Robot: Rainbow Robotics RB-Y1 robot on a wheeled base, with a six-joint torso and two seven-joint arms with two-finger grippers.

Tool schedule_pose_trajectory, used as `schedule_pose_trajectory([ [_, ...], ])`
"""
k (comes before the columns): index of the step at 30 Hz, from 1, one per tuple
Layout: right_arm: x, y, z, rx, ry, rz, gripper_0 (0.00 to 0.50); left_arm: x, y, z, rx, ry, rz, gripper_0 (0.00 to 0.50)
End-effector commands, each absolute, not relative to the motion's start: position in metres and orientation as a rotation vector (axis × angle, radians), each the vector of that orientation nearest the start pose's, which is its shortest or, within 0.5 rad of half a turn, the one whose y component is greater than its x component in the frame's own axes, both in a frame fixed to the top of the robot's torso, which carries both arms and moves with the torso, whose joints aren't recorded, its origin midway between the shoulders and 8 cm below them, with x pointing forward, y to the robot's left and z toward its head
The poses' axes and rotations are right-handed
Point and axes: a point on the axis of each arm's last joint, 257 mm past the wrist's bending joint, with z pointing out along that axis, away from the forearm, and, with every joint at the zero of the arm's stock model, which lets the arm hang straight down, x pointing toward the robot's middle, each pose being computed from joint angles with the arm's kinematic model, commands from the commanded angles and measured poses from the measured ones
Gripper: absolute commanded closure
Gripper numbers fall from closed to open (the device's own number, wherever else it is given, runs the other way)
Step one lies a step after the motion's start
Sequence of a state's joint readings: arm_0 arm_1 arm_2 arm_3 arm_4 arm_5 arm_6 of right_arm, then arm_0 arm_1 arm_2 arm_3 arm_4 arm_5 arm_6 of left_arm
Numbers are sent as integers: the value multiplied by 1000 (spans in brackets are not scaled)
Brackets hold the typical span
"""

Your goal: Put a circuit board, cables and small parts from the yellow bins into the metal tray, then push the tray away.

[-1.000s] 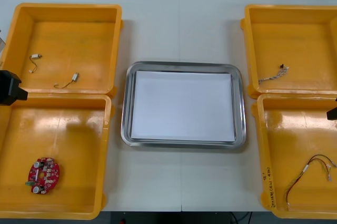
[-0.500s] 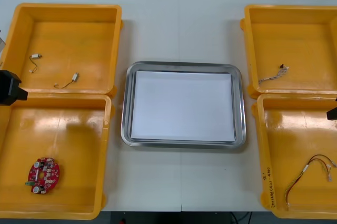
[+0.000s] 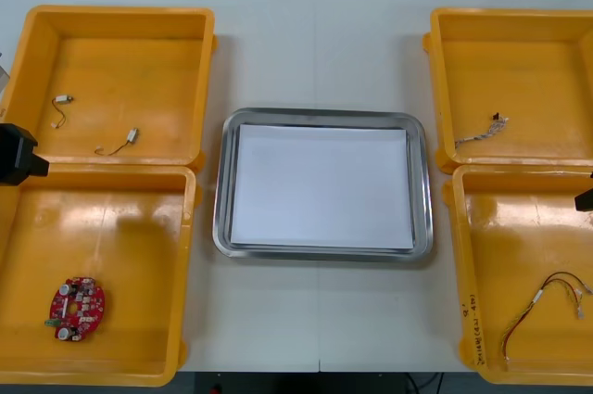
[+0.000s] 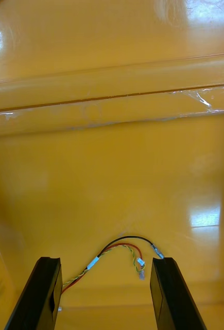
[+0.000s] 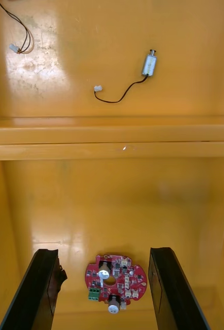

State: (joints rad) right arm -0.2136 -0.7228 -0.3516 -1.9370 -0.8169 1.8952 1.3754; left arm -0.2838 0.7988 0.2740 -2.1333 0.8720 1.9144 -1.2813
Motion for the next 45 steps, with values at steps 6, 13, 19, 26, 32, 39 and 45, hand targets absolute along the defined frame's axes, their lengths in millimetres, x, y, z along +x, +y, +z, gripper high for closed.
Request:
schedule_pose_trajectory([
  [6,390,-418,-179,167,2730,48,0,387,363,-153,-12,2678,-22,0],
  [13,390,-418,-179,167,2730,48,0,381,366,-158,-7,2691,-10,0],
  [19,390,-418,-179,167,2730,48,0,373,367,-162,2,2699,-3,0],
  [26,410,-422,-158,175,2631,52,0,345,373,-184,12,2754,35,0],
  [32,408,-424,-161,198,2633,50,0,320,373,-202,23,2807,40,0],
  [39,386,-436,-187,280,2691,33,0,311,370,-216,28,2795,13,0],
  [45,372,-441,-202,332,2725,26,0,313,367,-227,24,2748,-29,0],
])
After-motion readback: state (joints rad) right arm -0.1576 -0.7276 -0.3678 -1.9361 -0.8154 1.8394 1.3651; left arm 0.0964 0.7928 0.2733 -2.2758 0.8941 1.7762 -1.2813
